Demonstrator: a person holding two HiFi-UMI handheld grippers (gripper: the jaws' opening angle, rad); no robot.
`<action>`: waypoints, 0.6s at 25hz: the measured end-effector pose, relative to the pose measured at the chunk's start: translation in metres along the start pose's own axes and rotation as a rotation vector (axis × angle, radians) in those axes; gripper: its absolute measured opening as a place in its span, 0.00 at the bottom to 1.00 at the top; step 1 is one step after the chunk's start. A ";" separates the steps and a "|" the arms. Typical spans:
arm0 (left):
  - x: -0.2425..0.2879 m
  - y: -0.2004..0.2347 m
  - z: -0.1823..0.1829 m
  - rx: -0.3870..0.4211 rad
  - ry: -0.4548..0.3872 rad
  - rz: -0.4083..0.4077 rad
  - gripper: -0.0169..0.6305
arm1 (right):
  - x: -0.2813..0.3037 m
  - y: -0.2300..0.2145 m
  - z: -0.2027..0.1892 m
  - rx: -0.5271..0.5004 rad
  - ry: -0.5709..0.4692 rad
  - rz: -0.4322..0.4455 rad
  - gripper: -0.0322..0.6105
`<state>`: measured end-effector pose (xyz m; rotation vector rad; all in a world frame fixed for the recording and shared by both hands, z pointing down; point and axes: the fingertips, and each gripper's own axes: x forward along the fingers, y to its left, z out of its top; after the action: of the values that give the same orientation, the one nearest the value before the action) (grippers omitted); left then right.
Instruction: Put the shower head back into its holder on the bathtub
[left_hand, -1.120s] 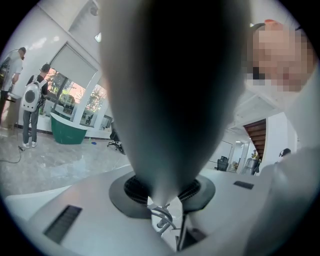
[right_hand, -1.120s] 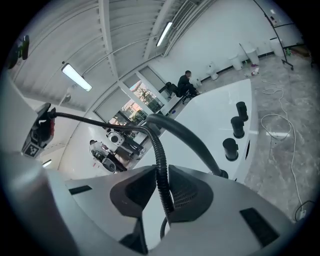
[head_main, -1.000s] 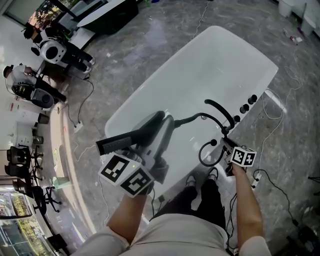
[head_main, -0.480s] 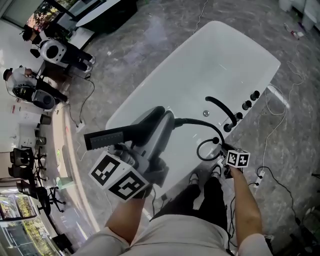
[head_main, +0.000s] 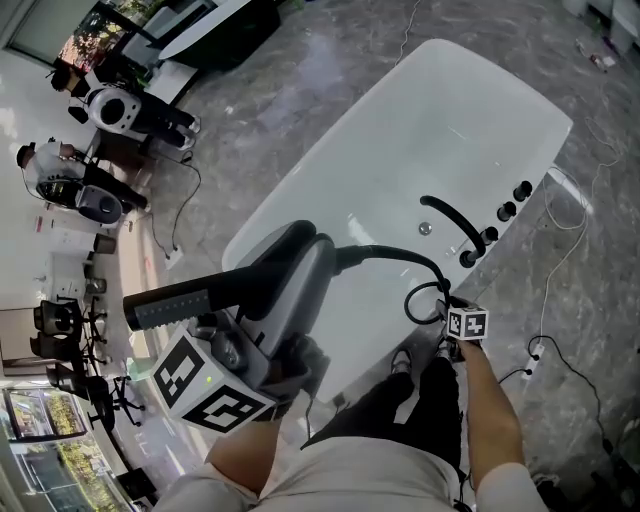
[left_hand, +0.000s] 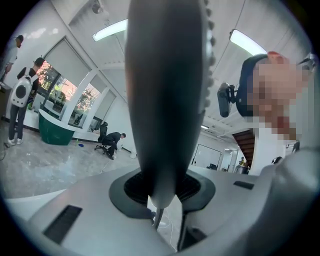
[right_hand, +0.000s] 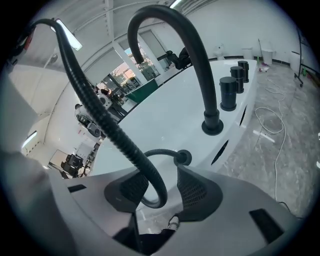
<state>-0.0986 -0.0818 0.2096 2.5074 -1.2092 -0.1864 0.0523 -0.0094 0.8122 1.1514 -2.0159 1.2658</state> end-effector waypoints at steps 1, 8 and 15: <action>-0.001 0.001 0.001 0.001 -0.002 0.003 0.18 | 0.004 -0.004 -0.004 0.002 0.012 -0.015 0.29; -0.009 0.031 -0.021 0.007 0.035 0.080 0.18 | -0.020 -0.010 -0.015 0.155 -0.030 0.004 0.15; 0.009 0.063 -0.087 -0.067 0.164 0.128 0.18 | -0.134 0.006 0.041 0.581 -0.314 0.261 0.15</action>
<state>-0.1159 -0.1033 0.3144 2.3284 -1.2687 0.0115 0.1186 0.0081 0.6896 1.4490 -2.1357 2.0019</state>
